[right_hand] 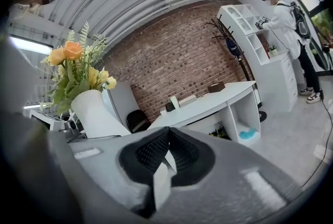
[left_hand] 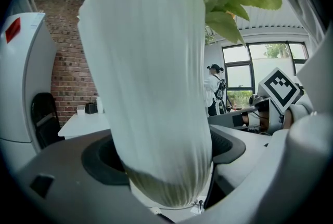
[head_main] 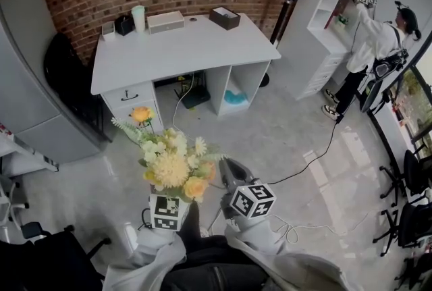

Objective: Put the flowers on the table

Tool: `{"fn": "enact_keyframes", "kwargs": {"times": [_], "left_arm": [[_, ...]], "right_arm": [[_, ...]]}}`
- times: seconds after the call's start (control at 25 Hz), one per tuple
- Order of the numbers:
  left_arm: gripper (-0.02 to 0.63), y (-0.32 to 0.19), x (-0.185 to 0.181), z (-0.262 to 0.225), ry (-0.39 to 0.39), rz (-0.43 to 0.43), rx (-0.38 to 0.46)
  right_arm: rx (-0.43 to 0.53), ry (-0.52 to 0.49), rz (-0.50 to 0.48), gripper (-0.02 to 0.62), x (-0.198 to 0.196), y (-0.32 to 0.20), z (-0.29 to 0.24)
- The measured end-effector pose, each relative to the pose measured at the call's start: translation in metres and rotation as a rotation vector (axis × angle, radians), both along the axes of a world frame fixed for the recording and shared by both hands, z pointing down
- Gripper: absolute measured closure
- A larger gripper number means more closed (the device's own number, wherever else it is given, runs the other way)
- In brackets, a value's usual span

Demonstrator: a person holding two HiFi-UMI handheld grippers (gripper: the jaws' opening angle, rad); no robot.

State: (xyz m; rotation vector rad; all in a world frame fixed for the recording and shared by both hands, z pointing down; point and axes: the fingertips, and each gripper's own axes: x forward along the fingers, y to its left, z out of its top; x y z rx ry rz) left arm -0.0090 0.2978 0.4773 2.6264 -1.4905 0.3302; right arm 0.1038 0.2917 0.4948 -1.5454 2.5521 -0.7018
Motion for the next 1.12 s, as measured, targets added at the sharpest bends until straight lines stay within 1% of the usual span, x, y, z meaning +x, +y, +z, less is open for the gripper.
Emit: {"fn": "enact_keyframes", "kwargs": {"times": [0.16, 0.4, 0.56, 0.8, 1.0, 1.12], "left_arm": [[0.153, -0.041, 0.002, -0.006, -0.004, 0.002, -0.007], [0.153, -0.097, -0.010, -0.005, 0.002, 0.014, -0.019], [0.153, -0.146, -0.019, -0.004, 0.011, 0.018, -0.035], [0.153, -0.225, -0.031, -0.012, 0.001, 0.038, -0.039], [0.153, -0.288, -0.048, -0.011, 0.002, 0.050, -0.057], [0.153, -0.321, -0.055, -0.008, 0.005, 0.060, -0.066]], "right_arm": [[-0.010, 0.010, -0.015, 0.596, -0.003, -0.040, -0.007], [-0.013, 0.000, -0.042, 0.597, -0.024, -0.100, -0.010], [-0.032, -0.025, -0.067, 0.595, -0.040, -0.145, -0.008], [-0.034, -0.050, -0.058, 0.595, -0.055, -0.223, -0.018], [-0.062, -0.080, -0.058, 0.595, -0.072, -0.283, -0.016], [-0.063, -0.082, -0.052, 0.596, -0.078, -0.315, -0.017]]}}
